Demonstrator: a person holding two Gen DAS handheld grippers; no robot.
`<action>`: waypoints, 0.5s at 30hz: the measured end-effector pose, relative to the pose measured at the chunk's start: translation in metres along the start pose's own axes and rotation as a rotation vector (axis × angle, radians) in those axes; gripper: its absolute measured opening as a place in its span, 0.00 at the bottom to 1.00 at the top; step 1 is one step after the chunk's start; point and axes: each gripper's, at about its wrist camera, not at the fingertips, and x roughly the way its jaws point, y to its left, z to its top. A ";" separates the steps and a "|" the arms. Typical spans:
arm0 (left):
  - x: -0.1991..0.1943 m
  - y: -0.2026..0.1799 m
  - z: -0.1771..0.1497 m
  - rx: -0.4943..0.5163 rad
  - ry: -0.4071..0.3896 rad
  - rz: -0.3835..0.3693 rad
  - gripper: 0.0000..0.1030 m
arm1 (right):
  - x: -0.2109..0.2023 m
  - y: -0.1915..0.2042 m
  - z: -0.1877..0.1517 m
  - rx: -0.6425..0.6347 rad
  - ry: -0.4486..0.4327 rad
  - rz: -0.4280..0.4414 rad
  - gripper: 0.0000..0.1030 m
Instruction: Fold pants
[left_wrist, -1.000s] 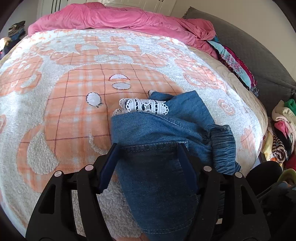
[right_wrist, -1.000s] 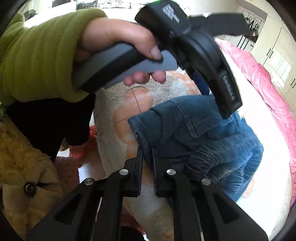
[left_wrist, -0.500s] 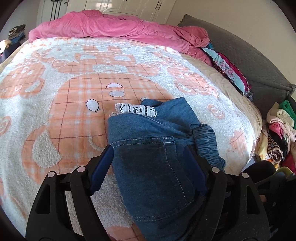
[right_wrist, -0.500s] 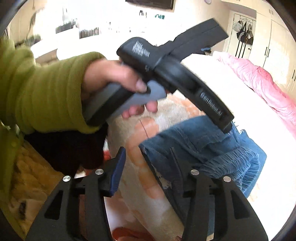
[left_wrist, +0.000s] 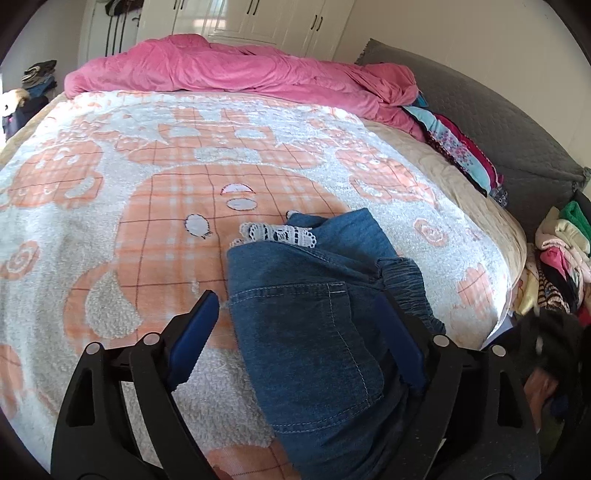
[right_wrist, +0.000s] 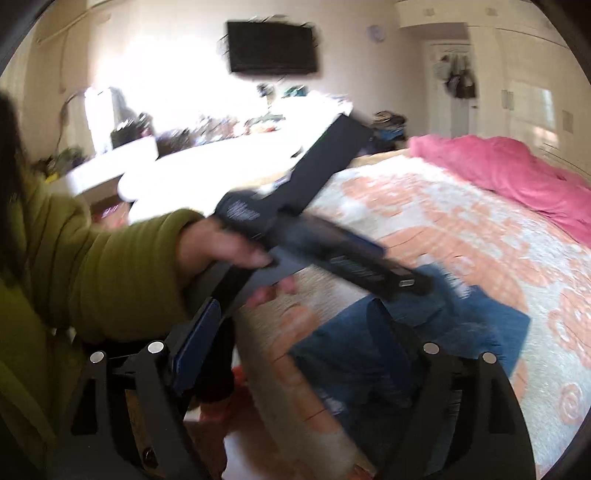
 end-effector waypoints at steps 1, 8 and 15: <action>-0.001 0.001 0.000 -0.002 -0.005 0.003 0.80 | -0.006 -0.004 -0.001 0.019 -0.017 -0.030 0.80; -0.013 0.011 0.004 -0.016 -0.040 0.050 0.87 | -0.026 -0.062 -0.008 0.220 -0.084 -0.261 0.92; -0.019 0.023 0.004 -0.051 -0.055 0.078 0.89 | -0.044 -0.098 -0.026 0.360 -0.125 -0.363 0.92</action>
